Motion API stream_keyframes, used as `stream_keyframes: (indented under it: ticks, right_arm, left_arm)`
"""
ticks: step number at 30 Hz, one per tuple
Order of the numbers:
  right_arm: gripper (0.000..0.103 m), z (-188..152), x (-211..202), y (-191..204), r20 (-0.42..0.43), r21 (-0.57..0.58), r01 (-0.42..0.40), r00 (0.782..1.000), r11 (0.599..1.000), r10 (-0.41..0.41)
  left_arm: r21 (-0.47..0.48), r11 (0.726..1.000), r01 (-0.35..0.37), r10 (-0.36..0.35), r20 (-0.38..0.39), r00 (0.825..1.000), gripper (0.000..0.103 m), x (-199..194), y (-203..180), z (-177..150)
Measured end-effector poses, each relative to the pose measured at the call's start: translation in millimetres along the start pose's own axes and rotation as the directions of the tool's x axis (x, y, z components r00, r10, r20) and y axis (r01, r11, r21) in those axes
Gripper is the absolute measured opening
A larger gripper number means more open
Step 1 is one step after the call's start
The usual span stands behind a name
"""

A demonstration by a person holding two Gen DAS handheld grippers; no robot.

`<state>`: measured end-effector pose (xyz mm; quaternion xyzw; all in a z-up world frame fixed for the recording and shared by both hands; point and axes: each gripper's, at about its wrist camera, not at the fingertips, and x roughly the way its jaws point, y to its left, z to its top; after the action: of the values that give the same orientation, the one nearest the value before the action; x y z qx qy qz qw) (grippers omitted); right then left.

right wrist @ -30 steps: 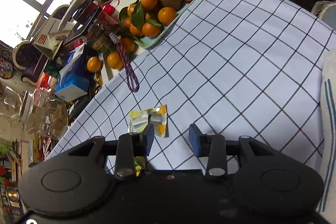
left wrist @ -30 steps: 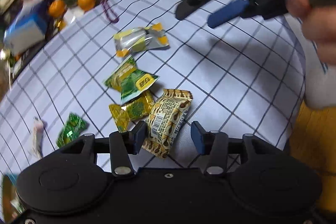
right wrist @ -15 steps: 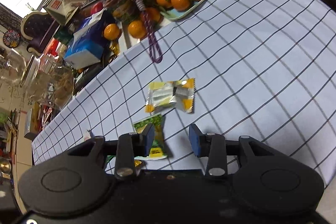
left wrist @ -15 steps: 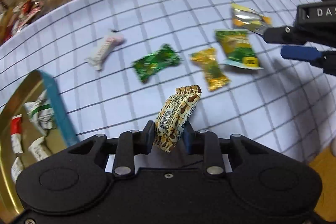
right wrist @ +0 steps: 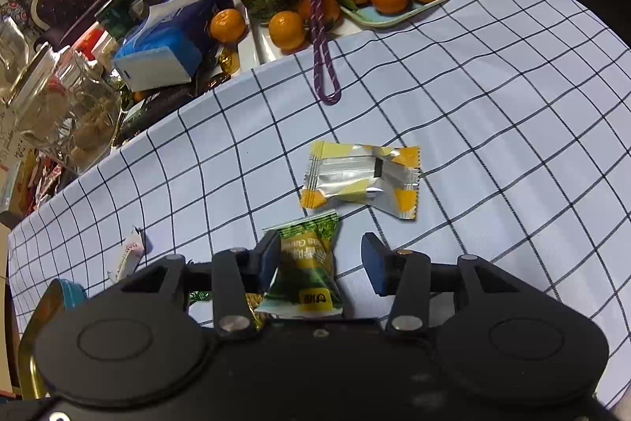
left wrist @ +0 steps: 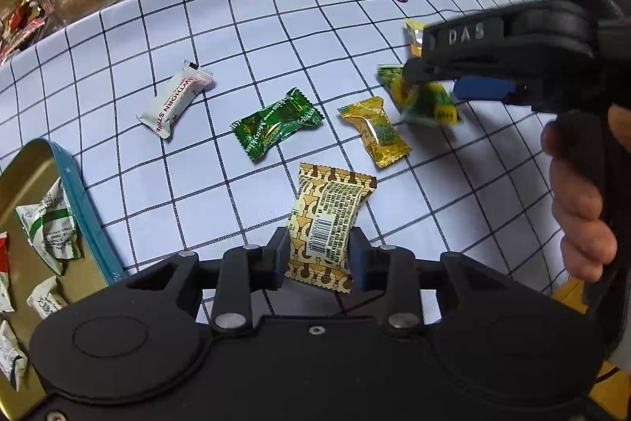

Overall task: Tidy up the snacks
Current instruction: 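Grasp the brown-patterned packet with the left tool while right tool grasps green packet, then lift both held packets off the tablecloth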

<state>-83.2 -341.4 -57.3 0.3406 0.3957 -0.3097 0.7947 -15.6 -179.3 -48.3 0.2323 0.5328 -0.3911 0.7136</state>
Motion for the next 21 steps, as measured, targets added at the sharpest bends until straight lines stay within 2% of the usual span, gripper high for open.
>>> stream_keyframes:
  ticks: [3,8,9,12,16,21]
  right_arm:
    - [0.049,-2.0,5.9,1.5,-0.037,-0.020,-0.013,0.999,1.000,0.012]
    - [0.050,-4.0,9.0,7.2,-0.020,-0.040,-0.011,1.000,0.999,0.010]
    - [0.034,-4.2,9.1,8.3,-0.016,-0.053,-0.016,1.000,0.998,0.015]
    - [0.029,-5.9,6.2,8.2,-0.010,-0.079,-0.024,1.000,0.997,0.024]
    - [0.029,-5.3,-4.7,-9.9,-0.002,-0.002,-0.077,0.997,0.997,0.077]
    - [0.029,1.7,-18.5,-30.3,0.020,0.105,-0.133,0.991,0.986,0.132]
  left_arm:
    - [-0.021,1.000,0.004,-0.004,0.005,1.000,0.045,2.5,1.2,3.4]
    - [-0.027,0.999,-0.018,0.018,0.015,1.000,0.045,2.2,-3.5,11.6]
    - [-0.027,1.000,-0.012,0.012,0.030,0.999,0.045,-0.8,-3.7,11.4]
    - [-0.028,0.999,0.022,-0.020,0.074,0.997,0.045,-11.2,-2.0,10.3]
    - [-0.040,0.999,0.012,-0.008,0.111,0.994,0.046,-13.0,0.8,13.9]
    - [-0.017,1.000,-0.018,0.019,0.069,0.997,0.045,4.2,-5.2,19.4]
